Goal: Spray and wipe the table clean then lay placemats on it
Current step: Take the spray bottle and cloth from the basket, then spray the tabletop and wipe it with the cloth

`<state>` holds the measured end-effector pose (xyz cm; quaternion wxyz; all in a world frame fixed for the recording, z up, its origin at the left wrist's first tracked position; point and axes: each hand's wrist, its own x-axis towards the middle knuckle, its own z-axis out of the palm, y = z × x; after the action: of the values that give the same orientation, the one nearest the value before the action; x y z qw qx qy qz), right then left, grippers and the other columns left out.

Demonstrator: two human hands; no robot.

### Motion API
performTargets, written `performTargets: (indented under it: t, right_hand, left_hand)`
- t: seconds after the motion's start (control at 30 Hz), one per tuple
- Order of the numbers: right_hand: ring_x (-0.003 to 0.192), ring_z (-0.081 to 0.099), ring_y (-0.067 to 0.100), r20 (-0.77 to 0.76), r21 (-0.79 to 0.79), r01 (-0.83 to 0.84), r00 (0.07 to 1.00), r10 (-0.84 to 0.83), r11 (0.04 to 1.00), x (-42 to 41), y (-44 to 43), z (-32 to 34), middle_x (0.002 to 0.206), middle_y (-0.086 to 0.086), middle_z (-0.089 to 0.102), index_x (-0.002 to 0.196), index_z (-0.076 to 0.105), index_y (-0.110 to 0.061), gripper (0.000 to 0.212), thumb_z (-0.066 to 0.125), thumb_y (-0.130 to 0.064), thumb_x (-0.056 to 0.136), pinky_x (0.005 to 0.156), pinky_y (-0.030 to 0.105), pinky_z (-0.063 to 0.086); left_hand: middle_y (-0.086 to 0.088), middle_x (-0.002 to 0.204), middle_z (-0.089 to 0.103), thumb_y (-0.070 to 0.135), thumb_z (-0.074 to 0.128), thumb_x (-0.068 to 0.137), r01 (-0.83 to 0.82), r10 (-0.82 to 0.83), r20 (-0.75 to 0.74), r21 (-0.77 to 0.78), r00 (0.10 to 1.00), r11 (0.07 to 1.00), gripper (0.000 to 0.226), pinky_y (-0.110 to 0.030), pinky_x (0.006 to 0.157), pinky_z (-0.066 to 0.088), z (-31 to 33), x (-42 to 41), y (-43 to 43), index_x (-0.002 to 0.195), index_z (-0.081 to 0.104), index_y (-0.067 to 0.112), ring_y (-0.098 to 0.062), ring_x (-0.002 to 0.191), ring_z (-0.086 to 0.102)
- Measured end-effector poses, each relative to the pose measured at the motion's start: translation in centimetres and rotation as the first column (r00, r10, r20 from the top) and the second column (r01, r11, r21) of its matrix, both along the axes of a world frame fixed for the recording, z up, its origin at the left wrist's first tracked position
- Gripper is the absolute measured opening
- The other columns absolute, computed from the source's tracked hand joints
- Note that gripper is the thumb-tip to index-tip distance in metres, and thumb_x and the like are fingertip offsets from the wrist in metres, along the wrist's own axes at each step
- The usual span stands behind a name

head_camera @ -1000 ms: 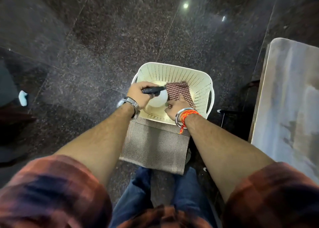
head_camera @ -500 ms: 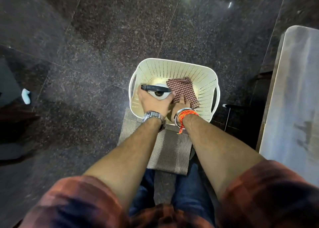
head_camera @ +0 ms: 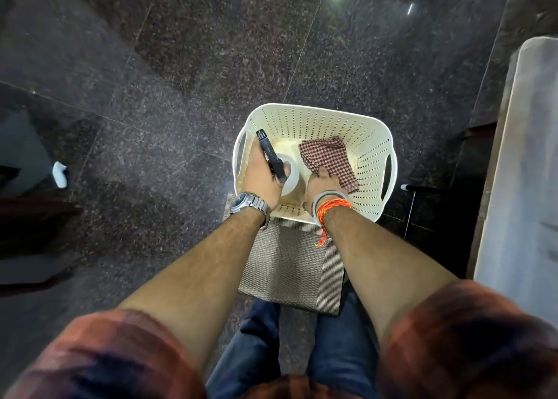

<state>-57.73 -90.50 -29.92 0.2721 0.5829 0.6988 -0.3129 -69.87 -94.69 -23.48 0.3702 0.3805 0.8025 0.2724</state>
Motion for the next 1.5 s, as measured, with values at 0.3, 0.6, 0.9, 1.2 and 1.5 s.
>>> performTargets:
  t: [0.3, 0.6, 0.9, 1.2, 1.5]
  right_hand:
    - [0.075, 0.059, 0.028, -0.520, 0.254, 0.666, 0.705, -0.482, 0.701, 3.5, 1.7, 6.1, 0.083, 0.008, 0.065, 0.089, 0.059, -0.016, 0.017, 0.054, -0.005, 0.078, 0.066, 0.027, 0.047]
    - [0.052, 0.050, 0.015, -0.844, 0.272, 0.933, 0.348, -0.408, 0.235, 9.8, -4.2, 15.2, 0.065, -0.002, 0.054, 0.097, 0.045, -0.021, 0.024, 0.056, -0.009, 0.080, 0.054, 0.029, 0.040]
    - [0.072, 0.059, 0.029, -0.914, 0.315, 0.927, 0.239, -0.327, -0.204, 22.4, -12.5, 21.6, 0.078, 0.000, 0.056, 0.100, 0.053, -0.011, 0.026, 0.062, -0.005, 0.076, 0.064, 0.030, 0.041]
    - [0.088, 0.062, 0.038, -0.914, 0.225, 0.900, 0.063, -0.400, -0.372, 38.7, -20.0, 22.3, 0.094, 0.017, 0.067, 0.104, 0.051, -0.008, 0.025, 0.060, -0.006, 0.081, 0.073, 0.036, 0.043]
    - [0.075, 0.058, 0.024, -0.899, 0.190, 0.981, 0.156, -0.409, -0.042, 44.0, -22.3, 21.5, 0.076, -0.005, 0.058, 0.097, 0.054, -0.017, 0.022, 0.059, -0.003, 0.080, 0.065, 0.025, 0.038]
  left_hand:
    - [0.004, 0.102, 0.055, 0.036, 0.056, 0.093, 0.020, -0.008, -0.038, 0.333, 0.999, 0.943, 0.043, -0.037, 0.084, 0.053, 4.2, 1.4, 0.6, 0.124, 0.054, 0.006, -0.022, 0.088, 0.059]
    - [-0.007, 0.077, 0.064, 0.041, 0.060, 0.095, 0.123, -0.158, 0.113, 0.263, 0.981, 0.957, 0.031, -0.035, 0.068, 0.047, 11.3, 8.4, 0.4, 0.090, 0.059, 0.011, -0.022, 0.069, 0.059]
    - [-0.011, 0.083, 0.066, 0.042, 0.067, 0.089, 0.491, -0.502, 0.070, 0.133, 0.862, 0.861, 0.034, -0.037, 0.075, 0.048, 16.5, 21.7, -5.1, 0.076, 0.050, 0.015, -0.034, 0.085, 0.064]
    - [-0.017, 0.102, 0.070, 0.049, 0.053, 0.092, 0.529, -0.537, -0.058, -0.110, 0.842, 0.841, 0.048, -0.035, 0.080, 0.053, 17.2, 33.0, -11.4, 0.101, 0.070, 0.005, -0.038, 0.095, 0.066]
    - [-0.013, 0.092, 0.072, 0.054, 0.049, 0.075, 0.382, -0.391, -0.073, -0.121, 0.917, 0.916, 0.045, -0.038, 0.082, 0.058, 18.3, 37.7, -15.1, 0.091, 0.066, 0.015, -0.035, 0.083, 0.069]
